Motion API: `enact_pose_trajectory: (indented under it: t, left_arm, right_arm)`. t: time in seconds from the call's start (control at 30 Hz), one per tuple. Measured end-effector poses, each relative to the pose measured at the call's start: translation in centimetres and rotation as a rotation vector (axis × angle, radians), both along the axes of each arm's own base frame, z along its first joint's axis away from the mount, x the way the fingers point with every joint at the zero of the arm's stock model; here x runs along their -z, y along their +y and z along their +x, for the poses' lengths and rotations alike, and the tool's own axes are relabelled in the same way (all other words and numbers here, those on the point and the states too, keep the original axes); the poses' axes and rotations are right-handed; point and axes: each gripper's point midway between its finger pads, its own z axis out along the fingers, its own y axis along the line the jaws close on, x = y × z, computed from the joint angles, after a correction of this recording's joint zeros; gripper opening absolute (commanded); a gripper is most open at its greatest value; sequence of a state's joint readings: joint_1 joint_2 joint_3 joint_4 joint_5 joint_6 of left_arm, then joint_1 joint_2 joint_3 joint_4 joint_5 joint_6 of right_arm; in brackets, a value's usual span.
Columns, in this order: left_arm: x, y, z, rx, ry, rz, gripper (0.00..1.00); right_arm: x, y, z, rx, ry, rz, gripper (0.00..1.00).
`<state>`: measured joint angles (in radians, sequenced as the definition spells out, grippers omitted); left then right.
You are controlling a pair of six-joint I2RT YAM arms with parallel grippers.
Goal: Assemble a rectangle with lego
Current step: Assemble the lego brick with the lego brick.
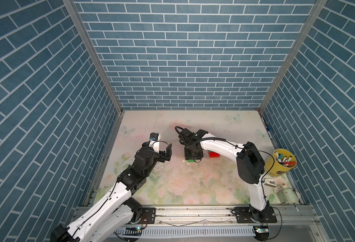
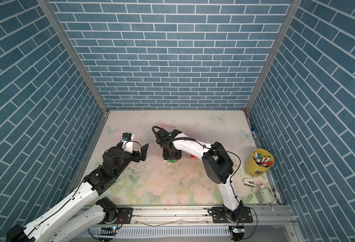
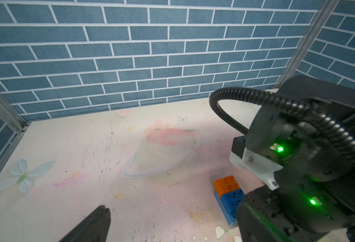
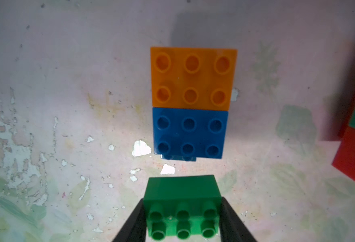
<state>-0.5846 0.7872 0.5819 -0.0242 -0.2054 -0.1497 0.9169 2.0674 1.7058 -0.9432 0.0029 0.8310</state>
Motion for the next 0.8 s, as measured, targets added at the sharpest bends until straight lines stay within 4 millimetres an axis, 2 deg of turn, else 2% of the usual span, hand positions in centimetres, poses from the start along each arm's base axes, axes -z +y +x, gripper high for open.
enact_pose_trajectory:
  t: [0.33,0.8]
  left_arm:
    - [0.0,0.2,-0.1,-0.005,-0.005,-0.001,1.0]
    - [0.0,0.2,0.0,-0.007,-0.004,0.0,1.0]
  right_arm:
    - [1.2,-0.6,0.8,0.019,0.026,-0.033,0.44]
    - [1.8,-0.7,1.0,0.001,0.03,-0.044,0.44]
